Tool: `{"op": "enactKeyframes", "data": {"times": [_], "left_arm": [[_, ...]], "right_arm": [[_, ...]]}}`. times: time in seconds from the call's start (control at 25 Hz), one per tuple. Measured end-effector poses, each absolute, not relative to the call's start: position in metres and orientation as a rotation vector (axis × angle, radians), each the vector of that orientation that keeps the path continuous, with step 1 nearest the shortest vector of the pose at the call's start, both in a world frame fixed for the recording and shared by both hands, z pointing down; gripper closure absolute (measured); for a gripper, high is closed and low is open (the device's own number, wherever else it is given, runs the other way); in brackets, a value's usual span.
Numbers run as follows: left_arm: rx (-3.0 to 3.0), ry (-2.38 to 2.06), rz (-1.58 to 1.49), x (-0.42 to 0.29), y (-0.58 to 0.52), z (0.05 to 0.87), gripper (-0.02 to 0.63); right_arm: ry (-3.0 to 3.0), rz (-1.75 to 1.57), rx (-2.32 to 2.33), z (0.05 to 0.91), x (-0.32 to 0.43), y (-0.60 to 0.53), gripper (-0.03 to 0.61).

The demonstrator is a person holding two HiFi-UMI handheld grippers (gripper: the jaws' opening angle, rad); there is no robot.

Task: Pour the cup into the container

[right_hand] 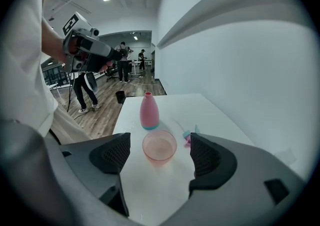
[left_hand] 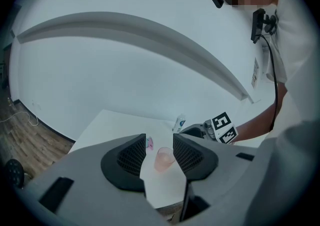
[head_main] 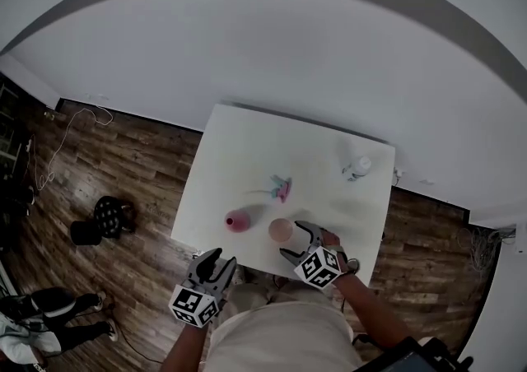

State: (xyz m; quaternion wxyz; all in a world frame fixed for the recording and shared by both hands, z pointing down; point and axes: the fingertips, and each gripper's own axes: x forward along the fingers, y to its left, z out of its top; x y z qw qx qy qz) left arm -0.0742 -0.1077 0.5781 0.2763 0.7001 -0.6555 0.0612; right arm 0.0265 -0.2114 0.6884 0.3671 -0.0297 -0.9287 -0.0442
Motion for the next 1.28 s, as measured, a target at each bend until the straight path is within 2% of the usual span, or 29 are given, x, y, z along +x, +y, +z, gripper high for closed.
{"op": "enactKeyframes", "data": {"times": [0.6, 1.28], "left_arm": [[1.848, -1.732, 0.237, -0.073, -0.116, 0.602, 0.449], [1.789, -1.71, 0.259, -0.07, -0.108, 0.626, 0.449]], "right_arm": [[-2.277, -0.101, -0.168, 0.769, 0.022, -0.217, 0.206], [-2.268, -0.091, -0.237, 0.808, 0.01, -0.208, 0.199]]}}
